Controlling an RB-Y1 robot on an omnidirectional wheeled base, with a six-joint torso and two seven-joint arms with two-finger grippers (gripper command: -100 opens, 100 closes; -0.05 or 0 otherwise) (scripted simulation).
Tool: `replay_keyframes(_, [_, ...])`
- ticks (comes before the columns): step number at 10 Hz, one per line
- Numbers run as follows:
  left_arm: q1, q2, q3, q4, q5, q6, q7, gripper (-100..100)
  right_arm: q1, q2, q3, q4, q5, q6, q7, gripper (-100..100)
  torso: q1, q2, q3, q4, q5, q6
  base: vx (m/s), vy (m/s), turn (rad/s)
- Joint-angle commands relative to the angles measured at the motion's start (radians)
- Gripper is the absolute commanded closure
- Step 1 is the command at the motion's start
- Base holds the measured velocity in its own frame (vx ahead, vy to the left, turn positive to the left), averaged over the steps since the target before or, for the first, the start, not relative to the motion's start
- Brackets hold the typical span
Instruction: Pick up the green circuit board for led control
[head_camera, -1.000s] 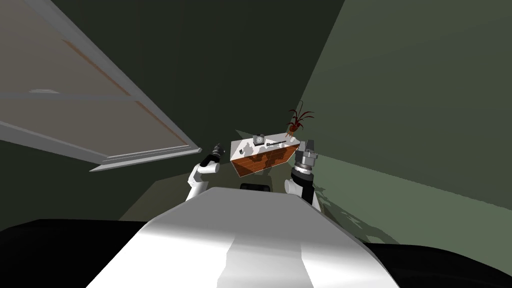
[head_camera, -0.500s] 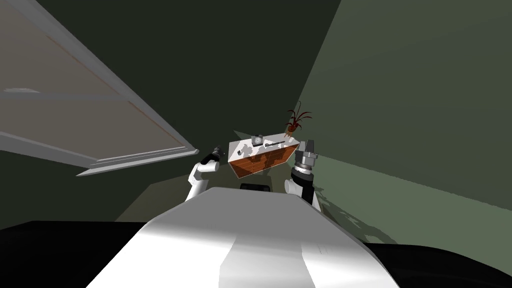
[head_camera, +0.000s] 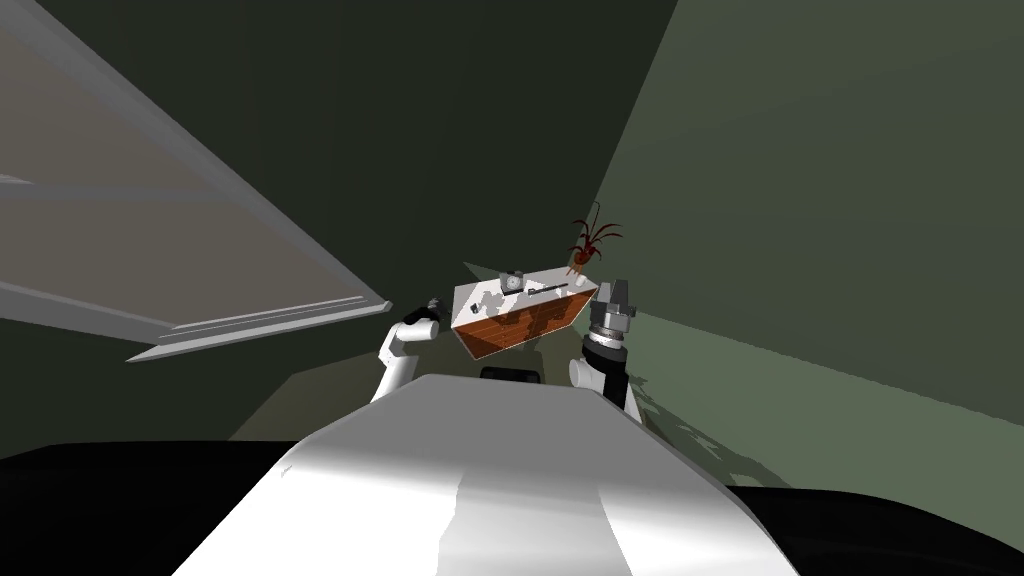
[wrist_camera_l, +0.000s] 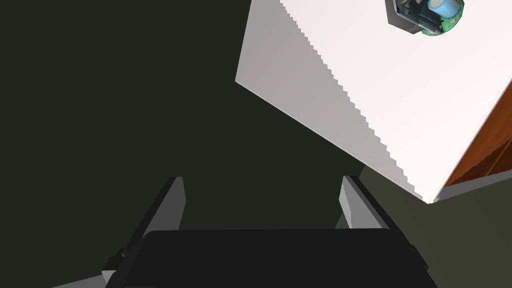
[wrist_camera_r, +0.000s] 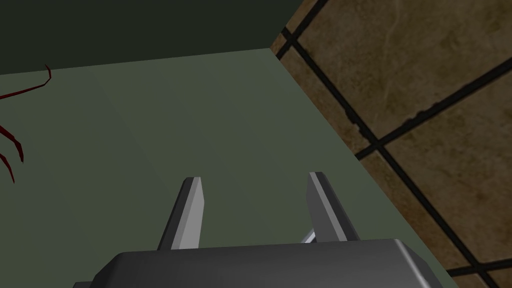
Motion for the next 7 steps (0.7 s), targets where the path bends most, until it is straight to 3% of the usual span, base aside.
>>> replay_keyframes(1, [0.0, 0.003, 0.01, 0.011, 0.012, 0.05, 0.025, -100, 0.0, 0.0, 0.0, 0.0, 0.0, 0.0, 0.0, 0, 0.0, 0.0, 0.0, 0.0, 0.0, 0.0, 0.076, -0.028, -0.023])
replay_keyframes(7, [-0.021, 0.007, 0.032, 0.049, 0.028, 0.215, 0.09, -100, 0.0, 0.0, 0.0, 0.0, 0.0, 0.0, 0.0, 0, 0.001, 0.0, 0.0, 0.0, 0.0, 0.0, 0.063, -0.024, -0.009])
